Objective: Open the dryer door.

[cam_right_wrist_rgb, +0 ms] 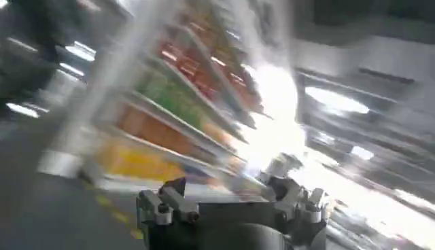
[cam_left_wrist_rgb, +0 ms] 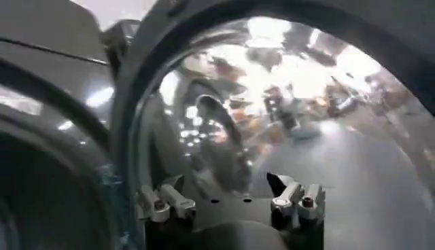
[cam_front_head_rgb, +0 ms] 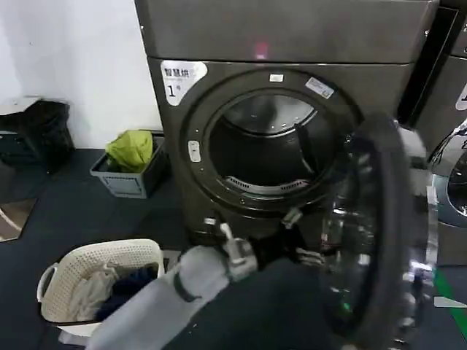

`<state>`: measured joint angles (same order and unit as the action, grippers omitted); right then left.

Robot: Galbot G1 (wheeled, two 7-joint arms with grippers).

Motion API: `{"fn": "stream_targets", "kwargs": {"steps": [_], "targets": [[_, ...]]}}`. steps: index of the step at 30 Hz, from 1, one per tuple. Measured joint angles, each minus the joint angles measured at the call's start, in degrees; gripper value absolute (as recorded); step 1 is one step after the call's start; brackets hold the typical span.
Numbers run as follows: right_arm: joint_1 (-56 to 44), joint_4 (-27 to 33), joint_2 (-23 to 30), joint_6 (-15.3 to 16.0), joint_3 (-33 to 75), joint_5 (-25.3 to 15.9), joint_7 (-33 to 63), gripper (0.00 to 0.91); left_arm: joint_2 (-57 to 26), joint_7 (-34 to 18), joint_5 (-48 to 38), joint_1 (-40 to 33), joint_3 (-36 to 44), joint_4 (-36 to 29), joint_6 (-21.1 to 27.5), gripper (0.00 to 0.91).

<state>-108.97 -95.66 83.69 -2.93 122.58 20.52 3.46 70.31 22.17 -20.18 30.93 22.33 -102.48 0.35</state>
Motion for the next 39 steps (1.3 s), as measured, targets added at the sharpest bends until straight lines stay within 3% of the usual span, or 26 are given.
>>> {"fn": "stream_targets", "kwargs": {"steps": [6, 11, 30, 39], "targets": [[0.0, 3.0, 1.2, 2.6, 2.8, -6.5, 9.8, 0.907, 3.9, -0.4, 0.6, -1.8, 4.2, 3.1, -0.2, 0.907], [-0.5, 5.5, 2.1, 3.9, 4.9, -10.8, 12.3, 0.907, 7.5, -1.1, 1.0, -2.9, 6.2, 5.5, 0.1, 0.907], [0.3, 3.6, 4.8, 4.4, 5.7, -11.6, 13.0, 0.907, 20.9, -2.8, 0.7, -7.2, 7.3, 20.1, 0.7, 0.907], [0.6, 3.1, 5.1, 3.1, 5.1, -11.9, 13.1, 0.907, 21.9, -3.2, 0.8, -6.2, 6.1, 22.4, 2.0, 0.907]]}}
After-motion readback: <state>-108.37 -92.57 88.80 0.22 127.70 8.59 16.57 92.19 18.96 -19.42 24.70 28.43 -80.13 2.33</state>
